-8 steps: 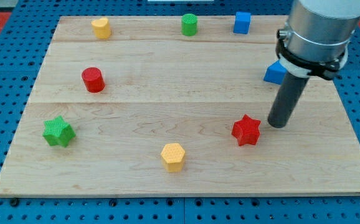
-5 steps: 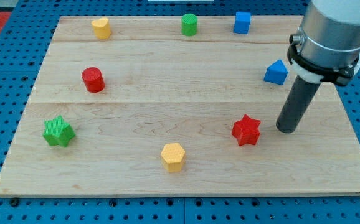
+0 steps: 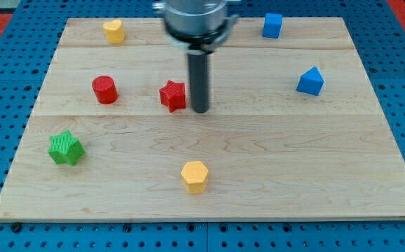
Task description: Move the red star closer to the red circle
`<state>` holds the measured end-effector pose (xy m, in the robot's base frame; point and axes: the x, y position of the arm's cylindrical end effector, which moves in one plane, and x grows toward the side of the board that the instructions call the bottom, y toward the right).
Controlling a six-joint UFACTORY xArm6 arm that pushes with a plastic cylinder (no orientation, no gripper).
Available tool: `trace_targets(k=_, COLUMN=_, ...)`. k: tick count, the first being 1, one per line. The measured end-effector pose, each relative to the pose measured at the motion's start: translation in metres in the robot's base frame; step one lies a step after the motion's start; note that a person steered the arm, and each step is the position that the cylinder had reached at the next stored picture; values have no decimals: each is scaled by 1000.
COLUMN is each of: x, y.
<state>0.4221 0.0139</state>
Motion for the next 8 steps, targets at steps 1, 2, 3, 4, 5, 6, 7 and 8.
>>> trace_targets(k=1, x=-14, y=-10)
trace_targets(k=2, x=-14, y=-58)
trace_targets(k=3, x=-22, y=-91)
trace_targets(k=4, x=-29, y=-130)
trace_targets(k=5, x=-29, y=-123)
trace_targets(k=6, x=-13, y=-79)
trace_targets(k=7, x=10, y=-92)
trace_targets(k=8, x=8, y=-115)
